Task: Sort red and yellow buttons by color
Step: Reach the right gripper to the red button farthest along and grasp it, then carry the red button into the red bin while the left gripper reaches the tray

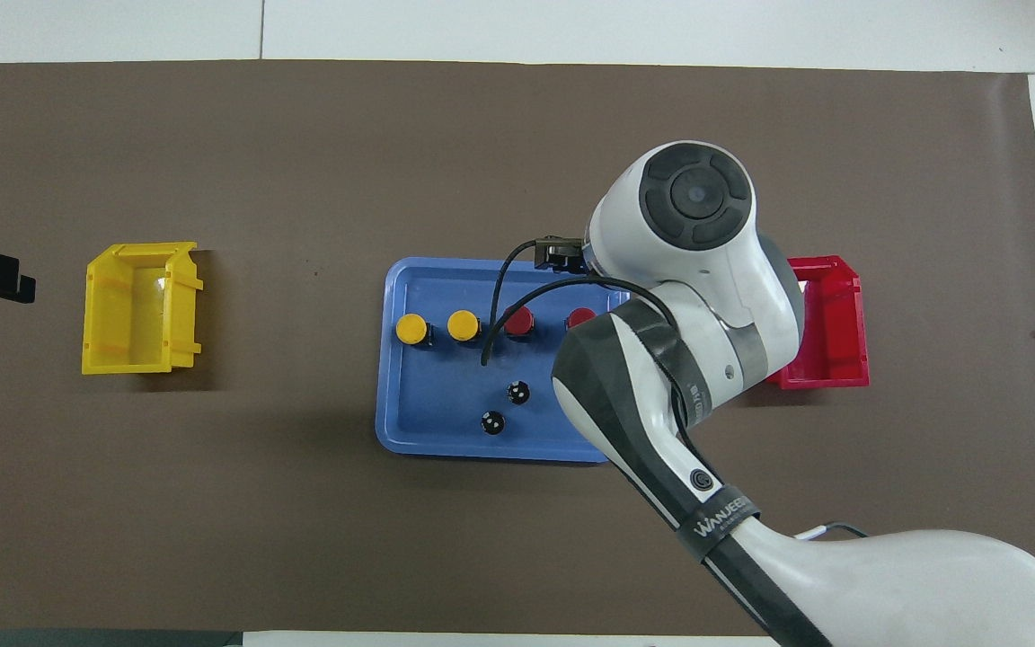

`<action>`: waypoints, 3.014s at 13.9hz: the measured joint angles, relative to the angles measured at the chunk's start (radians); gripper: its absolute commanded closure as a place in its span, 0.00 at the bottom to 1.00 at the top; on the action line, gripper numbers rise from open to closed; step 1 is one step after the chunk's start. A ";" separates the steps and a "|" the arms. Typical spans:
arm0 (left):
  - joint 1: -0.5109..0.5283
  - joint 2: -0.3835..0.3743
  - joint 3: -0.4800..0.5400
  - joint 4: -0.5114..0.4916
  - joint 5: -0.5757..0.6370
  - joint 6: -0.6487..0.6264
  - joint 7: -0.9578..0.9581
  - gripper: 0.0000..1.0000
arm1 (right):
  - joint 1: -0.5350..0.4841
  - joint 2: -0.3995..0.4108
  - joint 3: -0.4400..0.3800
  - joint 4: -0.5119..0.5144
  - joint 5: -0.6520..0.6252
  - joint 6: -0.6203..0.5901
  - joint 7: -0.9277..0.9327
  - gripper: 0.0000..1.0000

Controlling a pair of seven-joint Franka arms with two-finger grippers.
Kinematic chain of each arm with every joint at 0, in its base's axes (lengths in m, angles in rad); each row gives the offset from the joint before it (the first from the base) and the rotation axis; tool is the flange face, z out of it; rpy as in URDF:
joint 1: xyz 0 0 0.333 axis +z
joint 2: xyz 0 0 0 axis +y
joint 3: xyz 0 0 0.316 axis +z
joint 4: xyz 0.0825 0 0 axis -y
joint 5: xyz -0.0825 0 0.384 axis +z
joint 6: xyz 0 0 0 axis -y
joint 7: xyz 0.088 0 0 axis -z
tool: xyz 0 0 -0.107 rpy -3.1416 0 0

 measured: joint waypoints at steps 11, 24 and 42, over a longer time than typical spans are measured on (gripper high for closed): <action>0.027 -0.013 0.006 -0.018 0.000 -0.002 -0.013 0.00 | 0.032 -0.005 0.000 -0.166 0.000 0.127 0.000 0.26; -0.162 0.007 -0.017 -0.143 0.008 0.255 -0.274 0.10 | -0.070 -0.048 -0.015 0.042 -0.006 -0.150 -0.153 0.79; -0.525 0.265 -0.025 -0.340 0.011 0.662 -0.679 0.29 | -0.470 -0.310 -0.011 -0.563 0.126 0.184 -0.660 0.78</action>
